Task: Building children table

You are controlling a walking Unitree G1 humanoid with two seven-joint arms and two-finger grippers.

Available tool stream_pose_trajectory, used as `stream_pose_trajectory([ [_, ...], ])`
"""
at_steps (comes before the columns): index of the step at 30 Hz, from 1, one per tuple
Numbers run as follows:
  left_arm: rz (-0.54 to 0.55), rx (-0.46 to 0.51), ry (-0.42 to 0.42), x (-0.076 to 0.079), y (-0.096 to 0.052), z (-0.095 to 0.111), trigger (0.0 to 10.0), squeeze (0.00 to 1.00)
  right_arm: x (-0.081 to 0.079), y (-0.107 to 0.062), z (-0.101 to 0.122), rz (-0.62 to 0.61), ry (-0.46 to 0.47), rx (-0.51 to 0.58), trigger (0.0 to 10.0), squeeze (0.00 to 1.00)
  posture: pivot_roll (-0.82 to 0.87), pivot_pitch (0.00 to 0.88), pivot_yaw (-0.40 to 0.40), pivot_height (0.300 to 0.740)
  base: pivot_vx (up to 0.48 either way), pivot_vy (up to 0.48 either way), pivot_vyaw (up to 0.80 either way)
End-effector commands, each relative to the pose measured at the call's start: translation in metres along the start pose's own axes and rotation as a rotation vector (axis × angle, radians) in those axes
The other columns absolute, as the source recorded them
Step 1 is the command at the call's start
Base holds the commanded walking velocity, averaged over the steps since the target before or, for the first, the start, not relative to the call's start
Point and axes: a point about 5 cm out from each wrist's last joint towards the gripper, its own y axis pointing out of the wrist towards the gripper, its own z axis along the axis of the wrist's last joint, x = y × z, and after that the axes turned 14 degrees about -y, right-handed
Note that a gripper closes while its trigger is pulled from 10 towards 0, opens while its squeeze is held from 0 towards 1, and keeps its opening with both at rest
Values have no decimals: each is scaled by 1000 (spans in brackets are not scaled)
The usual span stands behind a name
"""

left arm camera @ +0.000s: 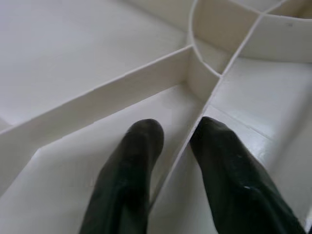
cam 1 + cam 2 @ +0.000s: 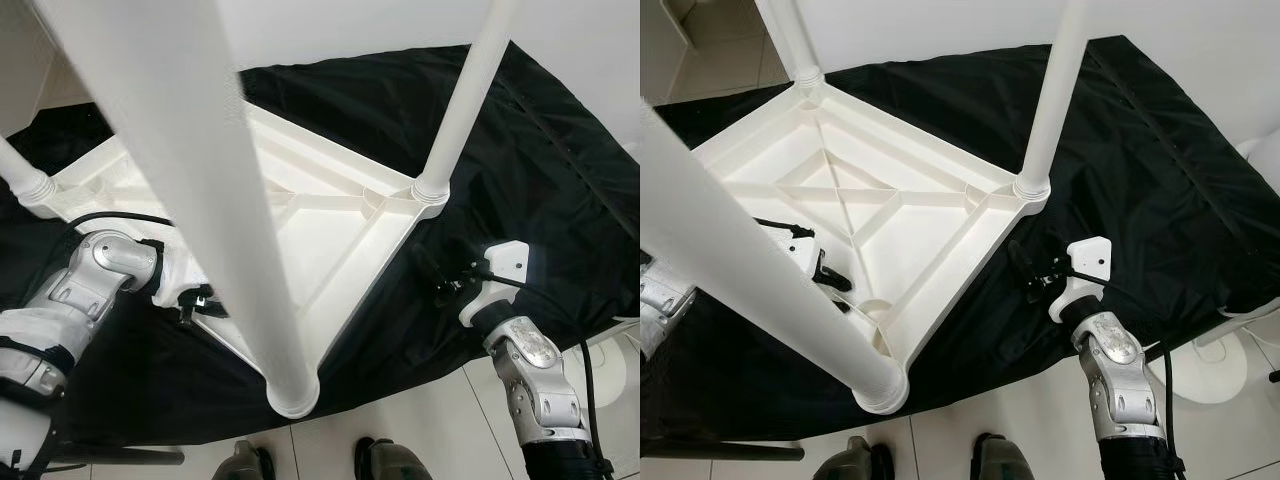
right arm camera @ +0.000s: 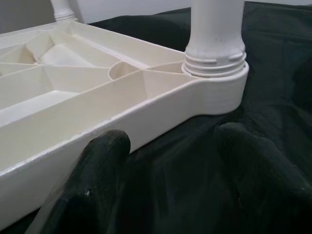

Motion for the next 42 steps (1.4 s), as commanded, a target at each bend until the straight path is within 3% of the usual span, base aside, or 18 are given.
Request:
stream_pose_trajectory([
  [1, -18, -8, -76, 5, 6, -14, 0, 0, -4, -2, 0, 3, 7, -8, 10000, 0, -83, 166, 89, 740, 0, 0, 0],
  [4, -2, 16, -81, 3, 7, -12, 0, 0, -4, -2, 0, 2, 8, -8, 10000, 0, -85, 163, 86, 740, 0, 0, 0],
  [6, 56, 93, -65, -1, 14, -3, 0, 0, -4, 0, 0, -4, 9, -5, 10000, 0, -85, 159, 85, 740, 0, 0, 0],
  [17, 176, 212, -71, -13, 28, 14, 0, 0, 0, 5, 1, -44, 6, 2, 10000, 0, -83, 148, 79, 740, 0, 0, 0],
  [20, 299, 273, -88, -26, 39, 26, 0, 0, 6, 8, 1, -97, 7, 1, 10000, 0, -84, 143, 79, 740, 0, 0, 0],
  [30, 469, 318, -101, -47, 47, 42, 0, 0, 21, 8, 0, -223, 5, -7, 10000, 0, -89, 141, 82, 740, 0, 0, 0],
  [31, 483, 319, -95, -48, 47, 44, 588, 0, 21, 8, 0, -225, 6, -8, 10000, 0, -91, 142, 82, 740, 0, 0, 0],
  [32, 511, 320, -94, -51, 47, 45, 9137, 0, 22, 7, 0, -229, 8, -9, 10000, 0, -92, 143, 83, 740, 0, 0, 0],
  [34, 511, 320, -94, -51, 47, 45, 9137, 0, 22, 7, 0, -229, 8, -9, 10000, 0, -92, 143, 83, 740, 0, 0, 0],
  [35, 531, 319, -93, -52, 46, 46, 10000, 0, 23, 6, -1, -232, 13, -11, 10000, 0, -95, 146, 88, 740, 0, 0, 0],
  [37, 525, 329, -109, -53, 47, 47, 10000, 0, 23, 4, -1, -236, 20, -12, 10000, 0, -97, 148, 90, 740, 0, 0, 0],
  [38, 504, 362, -137, -53, 46, 49, 10000, 1000, 24, 2, -1, -240, 24, -13, 10000, 0, -98, 149, 91, 740, 0, 0, 0],
  [42, 426, 449, -142, -46, 37, 56, 10000, 1000, 28, -6, 0, -254, 35, -6, 10000, 0, -98, 154, 92, 740, 0, 0, 0],
])
